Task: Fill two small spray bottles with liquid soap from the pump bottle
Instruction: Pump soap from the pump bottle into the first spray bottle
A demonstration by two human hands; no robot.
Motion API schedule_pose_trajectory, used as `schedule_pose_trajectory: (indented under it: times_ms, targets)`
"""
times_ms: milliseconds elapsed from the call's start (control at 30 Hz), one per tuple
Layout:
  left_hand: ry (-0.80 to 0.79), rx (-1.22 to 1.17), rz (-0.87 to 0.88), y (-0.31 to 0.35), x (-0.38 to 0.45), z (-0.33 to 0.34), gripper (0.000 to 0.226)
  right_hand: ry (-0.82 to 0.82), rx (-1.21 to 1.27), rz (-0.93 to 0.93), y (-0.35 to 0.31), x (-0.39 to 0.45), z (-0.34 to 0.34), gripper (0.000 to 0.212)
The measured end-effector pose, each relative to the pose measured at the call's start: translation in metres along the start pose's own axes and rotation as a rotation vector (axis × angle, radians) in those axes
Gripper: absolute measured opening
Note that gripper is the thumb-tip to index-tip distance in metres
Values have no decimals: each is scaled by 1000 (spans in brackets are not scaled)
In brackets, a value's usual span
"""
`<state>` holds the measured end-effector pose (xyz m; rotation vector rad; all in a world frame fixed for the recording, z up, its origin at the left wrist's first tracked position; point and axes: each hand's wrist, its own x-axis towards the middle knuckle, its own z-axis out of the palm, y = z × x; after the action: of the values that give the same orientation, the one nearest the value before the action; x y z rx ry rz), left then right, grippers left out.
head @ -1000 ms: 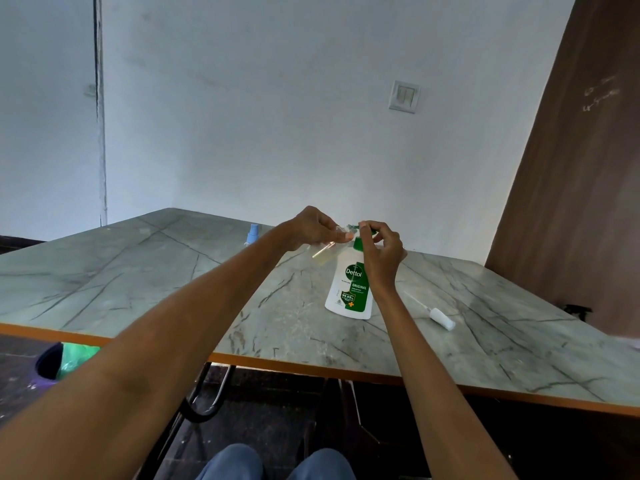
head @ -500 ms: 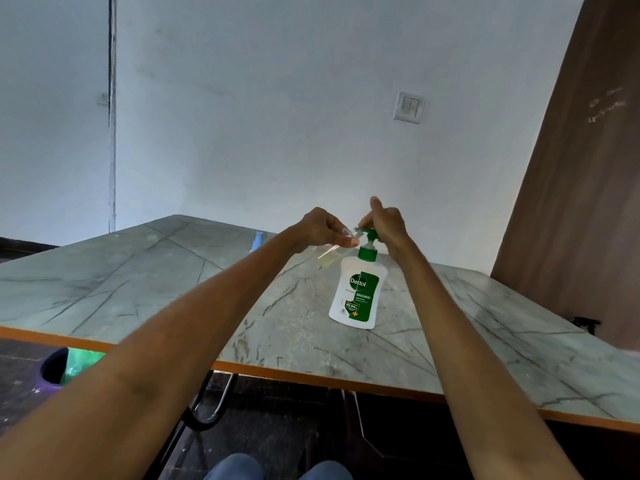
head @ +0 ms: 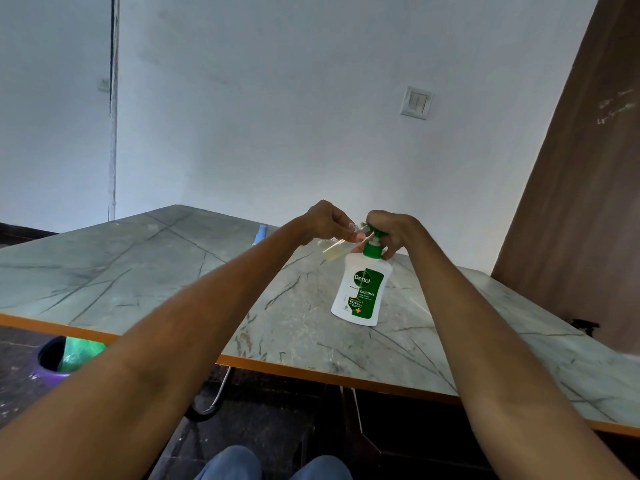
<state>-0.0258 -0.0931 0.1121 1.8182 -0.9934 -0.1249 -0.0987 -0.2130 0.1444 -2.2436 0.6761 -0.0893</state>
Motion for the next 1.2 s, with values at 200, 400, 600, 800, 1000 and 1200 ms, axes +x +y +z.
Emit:
schedule_pose_trajectory:
  times_ms: [200, 400, 600, 800, 1000, 1200]
  targets:
    - [-9, 29, -7, -5, 0, 1, 36, 41, -35, 20, 4, 2, 8, 28]
    - [-19, 24, -10, -8, -2, 3, 38, 68, -72, 48, 6, 0, 12, 29]
    - [3, 22, -1, -3, -1, -1, 36, 70, -107, 34, -3, -4, 8, 33]
    - [-2, 24, 3, 0, -3, 0, 38, 60, -66, 33, -1, -7, 7, 35]
    - [-3, 21, -1, -4, -2, 1, 39, 75, 14, 26, 2, -2, 11, 31]
    - [-6, 6, -3, -12, -2, 4, 38, 111, -4, 50, 6, -2, 16, 27]
